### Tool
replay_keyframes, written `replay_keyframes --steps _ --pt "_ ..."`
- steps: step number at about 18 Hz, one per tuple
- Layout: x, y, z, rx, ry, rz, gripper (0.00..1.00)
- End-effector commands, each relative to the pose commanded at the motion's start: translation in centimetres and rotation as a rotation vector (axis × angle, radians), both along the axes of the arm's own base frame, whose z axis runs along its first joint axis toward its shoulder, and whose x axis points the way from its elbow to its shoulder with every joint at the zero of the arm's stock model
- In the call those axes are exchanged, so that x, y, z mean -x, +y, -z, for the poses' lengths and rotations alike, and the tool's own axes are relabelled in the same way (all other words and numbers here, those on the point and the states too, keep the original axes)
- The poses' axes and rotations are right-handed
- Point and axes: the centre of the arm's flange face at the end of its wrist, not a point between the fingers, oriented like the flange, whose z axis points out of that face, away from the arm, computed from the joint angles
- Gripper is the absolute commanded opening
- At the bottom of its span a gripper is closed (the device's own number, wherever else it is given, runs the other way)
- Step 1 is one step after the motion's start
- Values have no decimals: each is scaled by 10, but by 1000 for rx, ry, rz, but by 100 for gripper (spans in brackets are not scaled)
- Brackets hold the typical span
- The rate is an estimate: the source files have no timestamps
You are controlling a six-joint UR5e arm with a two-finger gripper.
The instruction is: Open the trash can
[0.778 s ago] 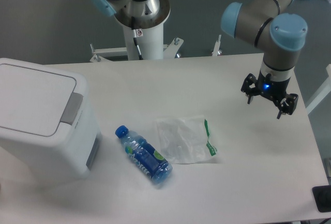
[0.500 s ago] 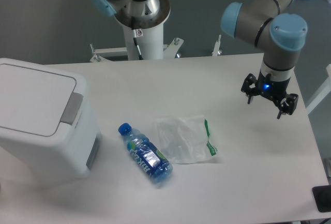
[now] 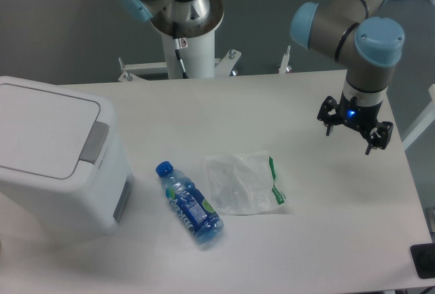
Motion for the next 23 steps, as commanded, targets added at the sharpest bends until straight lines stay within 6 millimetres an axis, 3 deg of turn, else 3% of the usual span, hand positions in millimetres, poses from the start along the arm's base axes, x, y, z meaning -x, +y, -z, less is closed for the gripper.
replay_keyframes --steps 4,7,15,21,23 --pt "-13 -2 14 -1 -15 -4 100" --pt "-19 6 5 -31 11 -112 100" --pt "-73 90 -96 -72 -79 -281 100" --pt "-110 133 -149 -154 -248 -366 100" --pt "-130 141 -168 -171 -265 -362 100"
